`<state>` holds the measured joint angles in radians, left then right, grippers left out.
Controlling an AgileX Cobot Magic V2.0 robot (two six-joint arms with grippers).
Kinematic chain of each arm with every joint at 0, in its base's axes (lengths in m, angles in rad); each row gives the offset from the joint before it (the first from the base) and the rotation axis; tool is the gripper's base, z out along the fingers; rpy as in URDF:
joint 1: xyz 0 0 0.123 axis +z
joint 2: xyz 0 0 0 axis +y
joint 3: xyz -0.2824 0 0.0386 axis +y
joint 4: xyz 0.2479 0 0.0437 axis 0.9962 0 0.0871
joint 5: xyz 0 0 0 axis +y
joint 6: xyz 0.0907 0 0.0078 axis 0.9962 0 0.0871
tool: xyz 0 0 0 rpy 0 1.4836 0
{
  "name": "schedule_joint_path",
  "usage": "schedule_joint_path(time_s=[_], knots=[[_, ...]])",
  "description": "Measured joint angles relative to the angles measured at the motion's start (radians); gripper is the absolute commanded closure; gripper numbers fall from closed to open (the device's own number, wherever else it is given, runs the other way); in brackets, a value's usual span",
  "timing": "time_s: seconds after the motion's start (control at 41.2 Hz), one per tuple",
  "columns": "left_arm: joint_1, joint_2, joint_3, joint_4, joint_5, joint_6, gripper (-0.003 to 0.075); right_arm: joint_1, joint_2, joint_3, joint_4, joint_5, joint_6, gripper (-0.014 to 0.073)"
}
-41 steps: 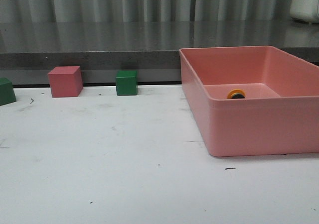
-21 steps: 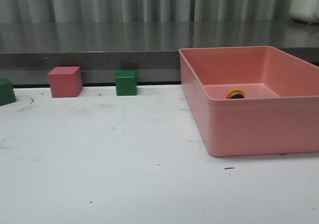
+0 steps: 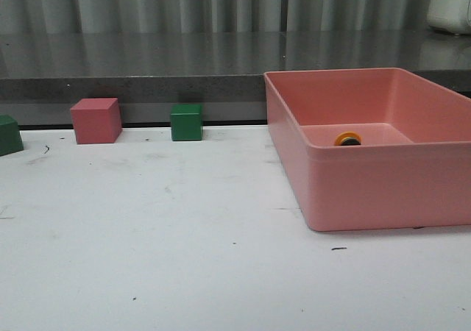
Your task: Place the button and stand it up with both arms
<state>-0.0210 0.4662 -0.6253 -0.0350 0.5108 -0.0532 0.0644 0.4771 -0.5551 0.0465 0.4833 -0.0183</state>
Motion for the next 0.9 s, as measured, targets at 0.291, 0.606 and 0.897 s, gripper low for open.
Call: schedule_joint_path(time_s=[0.291,0.606,0.897], knots=[[0.0,0.007,0.0,-0.007,0.0,0.0,0.0195,0.0,0.0,0.0,0.0,0.002,0.0,-0.0008],[-0.032,0.01,0.0,-0.055,0.015,0.0,0.0195,0.0,0.078,-0.096,0.007,0.075,0.0,-0.0008],[-0.175,0.02,0.0,-0.041,0.015,0.0,0.0195,0.002,0.356,-0.345,0.087,0.312,-0.06,-0.0008]])
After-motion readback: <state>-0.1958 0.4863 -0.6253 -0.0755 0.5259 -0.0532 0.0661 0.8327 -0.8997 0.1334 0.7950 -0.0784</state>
